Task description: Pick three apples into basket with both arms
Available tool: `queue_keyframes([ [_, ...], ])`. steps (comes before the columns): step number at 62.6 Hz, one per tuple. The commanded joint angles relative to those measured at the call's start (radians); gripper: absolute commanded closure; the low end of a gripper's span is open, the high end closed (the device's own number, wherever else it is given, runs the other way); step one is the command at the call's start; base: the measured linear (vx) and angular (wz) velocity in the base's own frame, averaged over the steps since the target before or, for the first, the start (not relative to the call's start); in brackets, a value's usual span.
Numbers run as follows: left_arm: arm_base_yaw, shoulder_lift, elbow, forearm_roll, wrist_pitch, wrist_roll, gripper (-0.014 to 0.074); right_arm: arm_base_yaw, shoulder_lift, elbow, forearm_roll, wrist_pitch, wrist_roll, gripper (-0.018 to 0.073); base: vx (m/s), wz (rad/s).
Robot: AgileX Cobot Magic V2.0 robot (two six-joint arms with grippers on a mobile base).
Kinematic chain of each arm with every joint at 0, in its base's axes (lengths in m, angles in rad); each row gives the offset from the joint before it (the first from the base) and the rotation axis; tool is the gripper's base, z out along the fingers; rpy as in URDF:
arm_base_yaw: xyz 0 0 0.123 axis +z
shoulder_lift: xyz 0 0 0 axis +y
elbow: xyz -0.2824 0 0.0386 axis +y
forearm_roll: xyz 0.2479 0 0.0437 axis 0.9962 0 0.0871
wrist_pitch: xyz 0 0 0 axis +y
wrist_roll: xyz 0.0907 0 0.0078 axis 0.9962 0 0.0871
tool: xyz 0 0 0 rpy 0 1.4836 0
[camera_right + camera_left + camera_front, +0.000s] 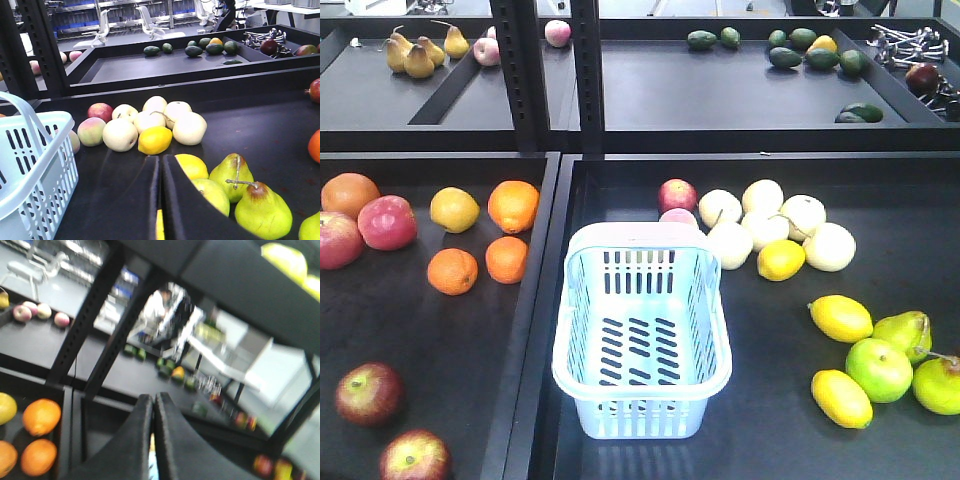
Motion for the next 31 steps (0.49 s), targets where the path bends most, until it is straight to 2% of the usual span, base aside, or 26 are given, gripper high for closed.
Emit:
queue_keyframes([
  [1,-0.001,0.105,-0.102,-0.025,0.06,0.117,0.0603,0.0,-0.013,0.014,-0.006,-0.078,-0.01,0.0564,0.0,0.0],
  [5,-0.001,0.165,-0.151,-0.058,0.139,0.191,0.0602,0.0,-0.013,0.014,-0.006,-0.078,-0.01,0.0564,0.0,0.0],
  [10,-0.001,0.24,-0.211,-0.116,0.22,0.323,0.0596,0.0,-0.013,0.014,-0.006,-0.078,-0.01,0.0564,0.0,0.0],
  [19,-0.001,0.356,-0.29,-0.232,0.295,0.509,0.0564,0.0,-0.013,0.014,-0.006,-0.078,-0.01,0.0564,0.0,0.0],
  [24,-0.001,0.415,-0.328,-0.256,0.325,0.589,0.0526,0.0,-0.013,0.014,-0.006,-0.078,-0.01,0.0564,0.0,0.0],
  [31,-0.001,0.506,-0.375,-0.281,0.376,0.66,0.043,0.0,-0.013,0.014,-0.006,-0.078,-0.01,0.0564,0.0,0.0],
])
